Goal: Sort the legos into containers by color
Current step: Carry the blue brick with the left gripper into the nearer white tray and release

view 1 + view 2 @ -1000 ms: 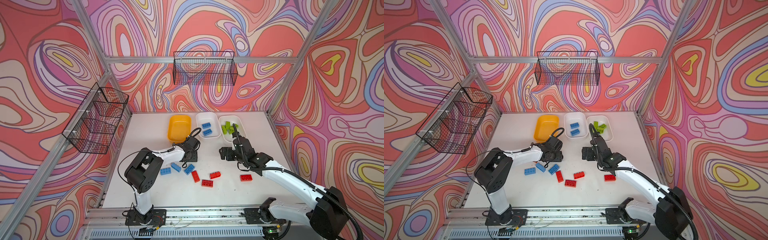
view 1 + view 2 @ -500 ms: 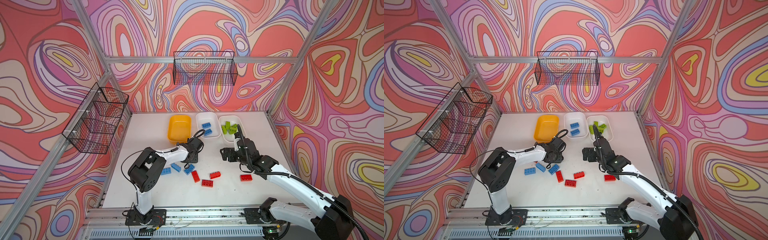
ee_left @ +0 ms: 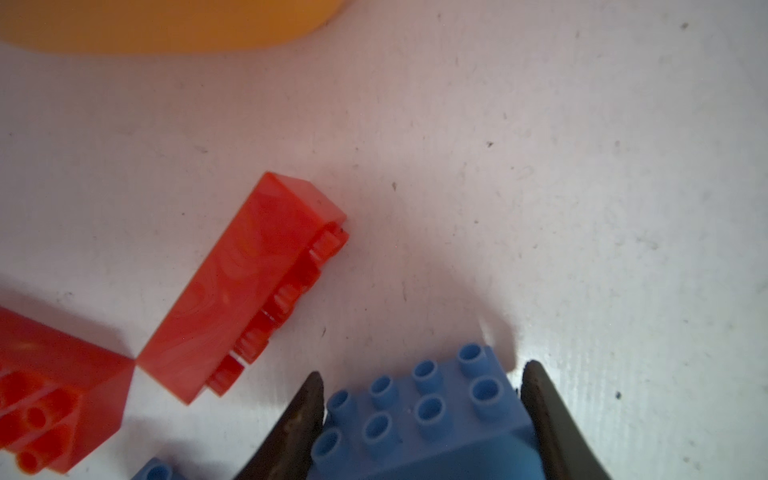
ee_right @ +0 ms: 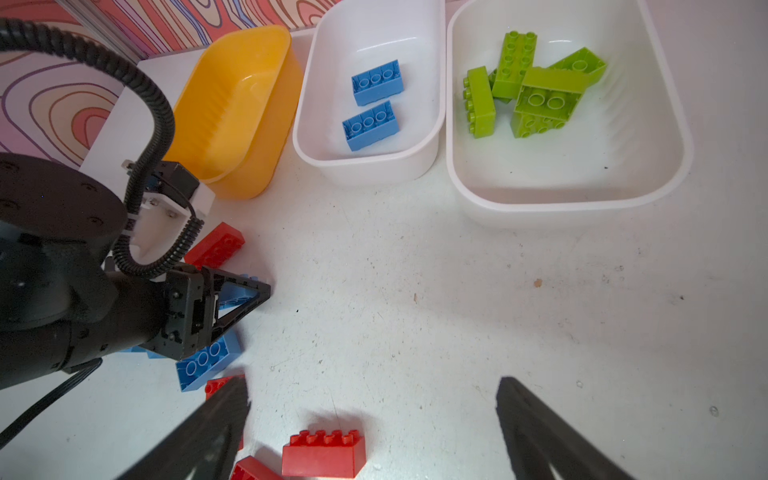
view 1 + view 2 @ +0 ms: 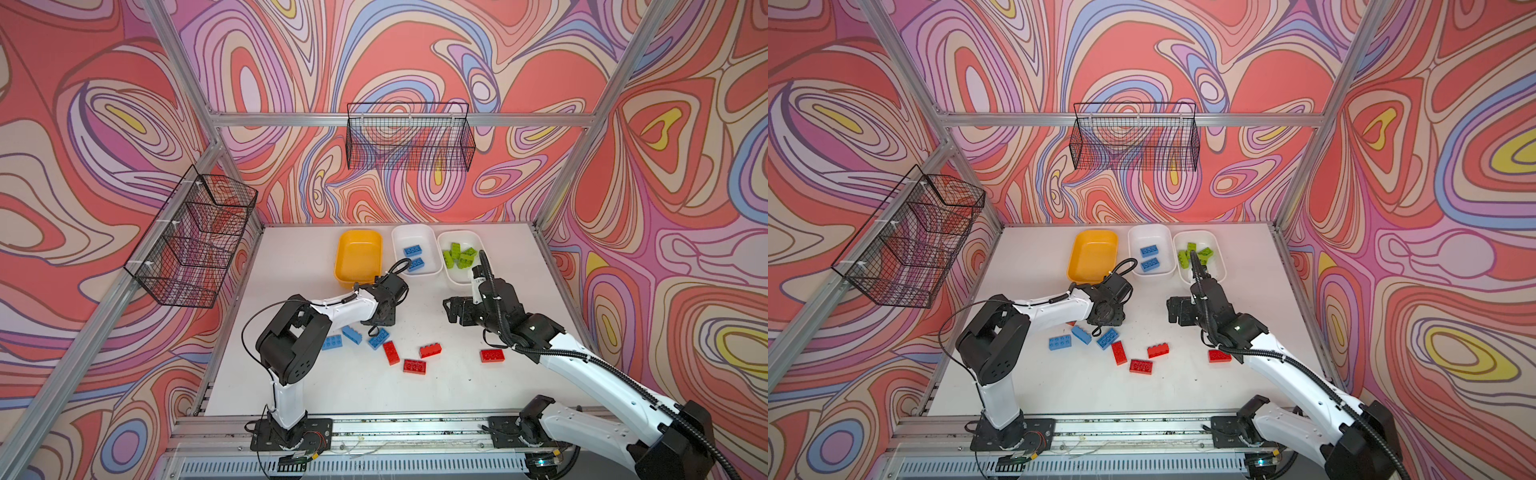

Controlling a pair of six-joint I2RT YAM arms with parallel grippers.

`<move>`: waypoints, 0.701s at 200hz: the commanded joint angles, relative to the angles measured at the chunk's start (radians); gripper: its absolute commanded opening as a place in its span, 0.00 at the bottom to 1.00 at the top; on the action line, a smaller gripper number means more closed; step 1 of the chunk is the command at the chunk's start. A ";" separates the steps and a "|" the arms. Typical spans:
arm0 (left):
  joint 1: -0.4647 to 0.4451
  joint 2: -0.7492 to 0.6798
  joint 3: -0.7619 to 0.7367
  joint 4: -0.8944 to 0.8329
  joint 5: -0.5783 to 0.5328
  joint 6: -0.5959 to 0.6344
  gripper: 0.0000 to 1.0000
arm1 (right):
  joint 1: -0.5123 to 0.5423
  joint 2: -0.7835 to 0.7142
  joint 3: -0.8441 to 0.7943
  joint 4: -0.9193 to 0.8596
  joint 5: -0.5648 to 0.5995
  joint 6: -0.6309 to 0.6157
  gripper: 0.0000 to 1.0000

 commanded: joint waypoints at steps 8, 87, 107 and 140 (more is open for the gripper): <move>-0.003 0.005 0.047 -0.058 -0.015 0.016 0.37 | 0.001 -0.012 0.014 -0.023 0.004 0.011 0.98; 0.000 0.089 0.331 -0.138 -0.031 0.105 0.35 | 0.001 -0.021 0.074 -0.067 0.024 0.020 0.98; 0.008 0.157 0.481 -0.175 -0.031 0.140 0.35 | 0.002 -0.023 0.088 -0.085 0.033 0.019 0.98; 0.039 0.308 0.760 -0.230 -0.011 0.184 0.37 | 0.001 -0.031 0.105 -0.110 0.038 0.024 0.98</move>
